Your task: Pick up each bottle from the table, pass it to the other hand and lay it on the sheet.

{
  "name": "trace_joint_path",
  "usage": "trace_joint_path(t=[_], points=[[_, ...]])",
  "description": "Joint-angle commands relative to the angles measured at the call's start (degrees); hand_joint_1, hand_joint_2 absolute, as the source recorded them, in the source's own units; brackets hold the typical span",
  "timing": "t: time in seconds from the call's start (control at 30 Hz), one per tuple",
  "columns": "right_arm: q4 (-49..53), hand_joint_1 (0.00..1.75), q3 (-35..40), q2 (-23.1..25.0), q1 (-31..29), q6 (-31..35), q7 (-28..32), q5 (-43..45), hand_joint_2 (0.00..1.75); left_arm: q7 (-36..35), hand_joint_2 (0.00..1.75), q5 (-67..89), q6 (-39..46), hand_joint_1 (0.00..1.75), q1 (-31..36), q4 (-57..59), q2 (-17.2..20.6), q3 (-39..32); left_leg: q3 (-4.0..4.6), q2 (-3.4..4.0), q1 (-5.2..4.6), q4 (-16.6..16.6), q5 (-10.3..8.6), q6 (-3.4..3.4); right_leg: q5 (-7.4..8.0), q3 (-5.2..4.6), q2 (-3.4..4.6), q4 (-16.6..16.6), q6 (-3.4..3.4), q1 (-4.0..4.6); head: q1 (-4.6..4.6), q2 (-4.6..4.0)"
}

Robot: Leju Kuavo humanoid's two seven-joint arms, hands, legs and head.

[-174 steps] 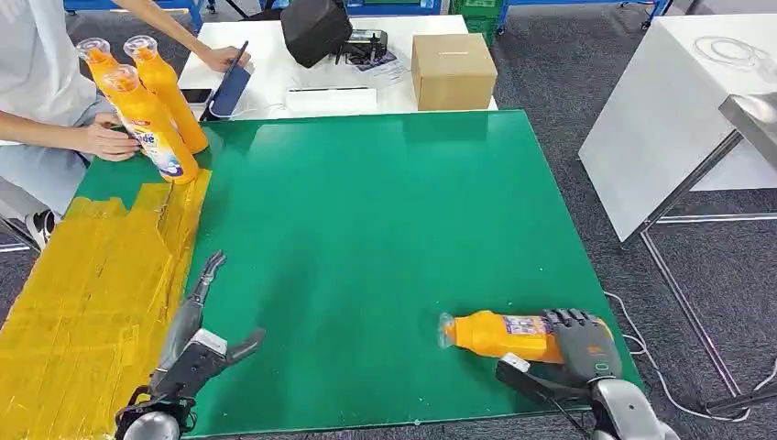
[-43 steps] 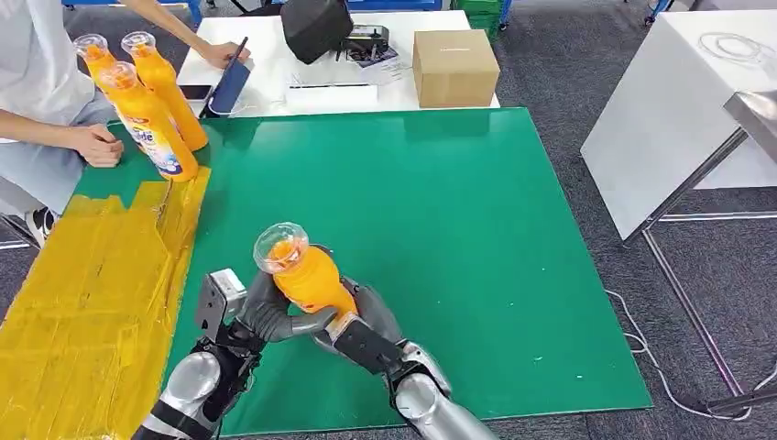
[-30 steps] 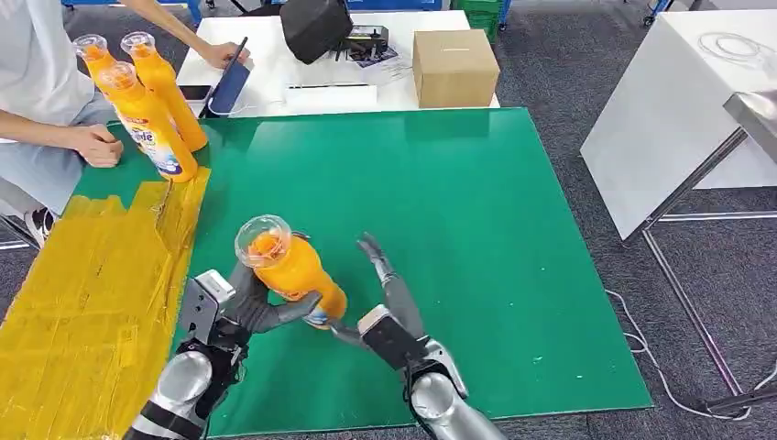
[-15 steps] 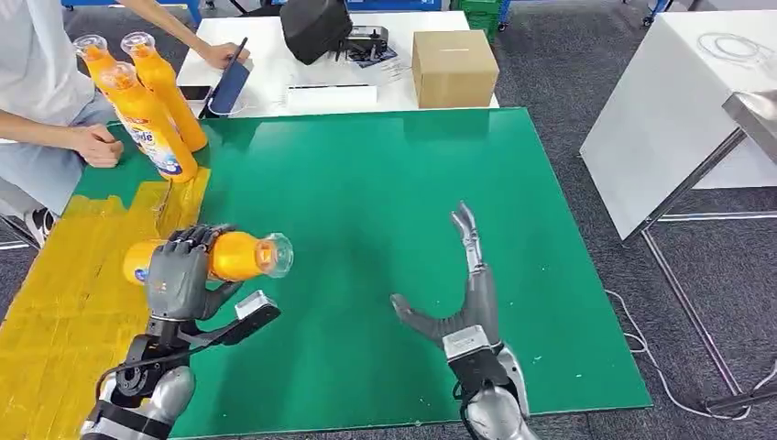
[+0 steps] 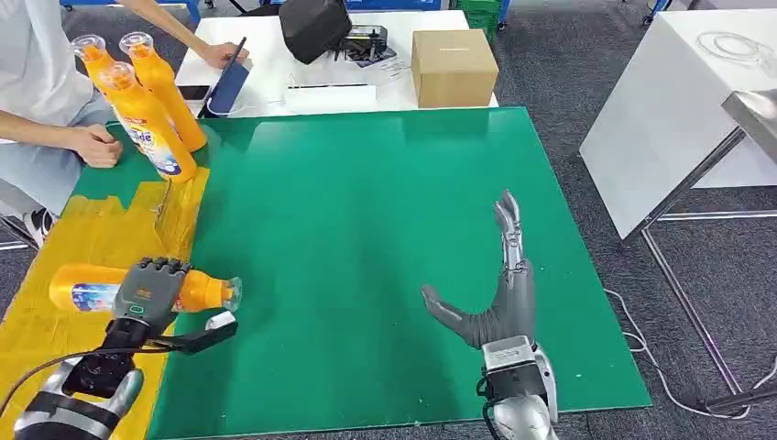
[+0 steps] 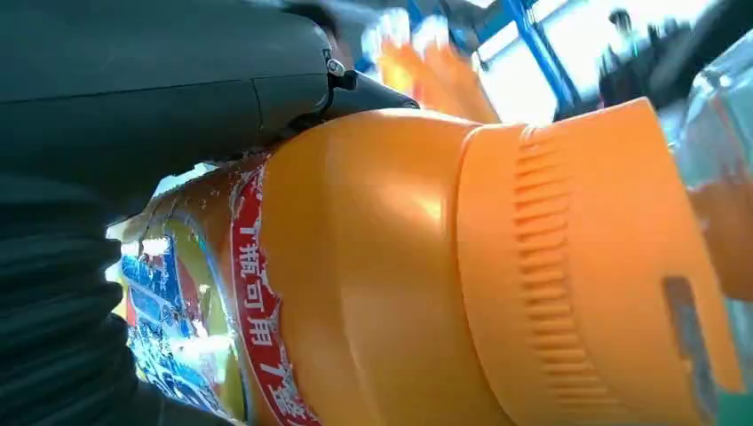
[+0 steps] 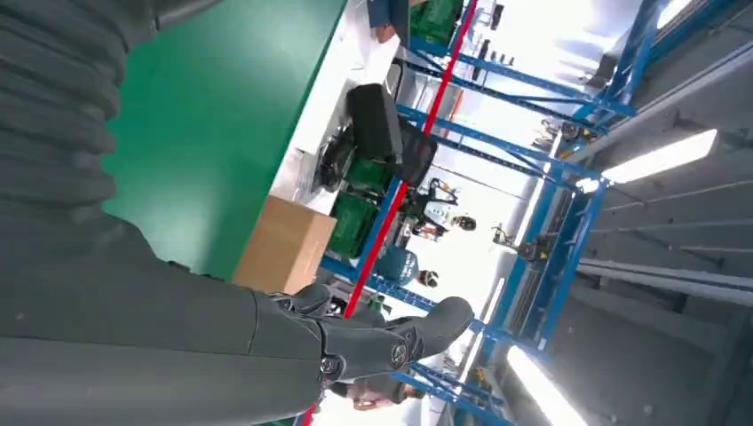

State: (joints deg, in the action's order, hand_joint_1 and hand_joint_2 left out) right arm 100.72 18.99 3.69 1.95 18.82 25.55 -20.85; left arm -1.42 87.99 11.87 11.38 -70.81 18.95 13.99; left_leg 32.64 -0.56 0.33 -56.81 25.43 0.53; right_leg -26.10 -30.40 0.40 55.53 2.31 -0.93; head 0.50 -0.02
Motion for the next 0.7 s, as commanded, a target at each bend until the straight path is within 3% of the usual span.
trace_joint_path(t=[0.03, 0.13, 0.17, 0.2, 0.4, 0.7], points=[[-1.4, 0.00, -1.8, -0.9, -1.1, -0.4, 0.1, 0.2, 1.75, 0.6, 1.75, -2.3, -1.3, 1.75, 2.6, 8.2, 3.2, 2.2, -0.16, 0.02, 0.07, 0.0, 0.05, 0.00, -0.02, 0.22, -0.05, -0.1, -0.08, 0.08, 0.00, 0.00], [-1.7, 0.00, -1.8, -1.0, -1.2, -0.6, -0.1, 0.0, 1.75, 1.6, 1.75, -5.4, -1.5, 1.75, 2.2, 7.9, 2.9, 1.6, -0.15, 0.04, 0.08, 0.0, 0.06, 0.00, -0.03, 0.23, -0.05, -0.1, -0.09, 0.05, -0.02, 0.00], [-1.8, 0.00, -1.8, -1.0, -1.2, -0.6, -0.1, -0.1, 1.75, 1.7, 1.75, -5.8, -1.1, 0.17, 2.0, 7.7, 2.5, 1.5, -0.08, 0.00, 0.01, 0.0, 0.01, 0.00, -0.01, 0.14, -0.04, -0.1, -0.05, -0.03, 0.00, 0.00], [-1.8, 0.00, -1.8, -1.0, -1.2, -0.6, -0.1, -0.1, 1.75, 1.7, 1.75, -5.8, -1.1, 0.00, 2.0, 7.7, 2.5, 1.5, -0.16, -0.01, 0.03, 0.0, 0.03, -0.01, -0.02, 0.25, -0.08, -0.1, -0.09, 0.00, -0.02, 0.00], [-2.5, 0.00, -1.9, -1.3, -1.4, -1.4, -0.3, 0.4, 1.75, 7.4, 1.75, -15.6, 0.2, 0.00, -2.1, 1.5, 1.5, 0.9, -0.22, 0.06, 0.06, 0.1, 0.07, -0.02, -0.02, 0.31, -0.01, -0.1, -0.12, 0.05, 0.00, 0.00], [-3.1, 0.00, -1.8, -1.4, -1.4, -2.1, -0.6, 0.7, 1.75, 8.7, 1.75, -18.8, 2.5, 0.00, -3.9, -1.6, 0.5, -0.7, -0.14, 0.00, 0.02, 0.0, 0.04, 0.01, -0.01, 0.23, -0.04, -0.1, -0.06, 0.03, 0.02, 0.00]])
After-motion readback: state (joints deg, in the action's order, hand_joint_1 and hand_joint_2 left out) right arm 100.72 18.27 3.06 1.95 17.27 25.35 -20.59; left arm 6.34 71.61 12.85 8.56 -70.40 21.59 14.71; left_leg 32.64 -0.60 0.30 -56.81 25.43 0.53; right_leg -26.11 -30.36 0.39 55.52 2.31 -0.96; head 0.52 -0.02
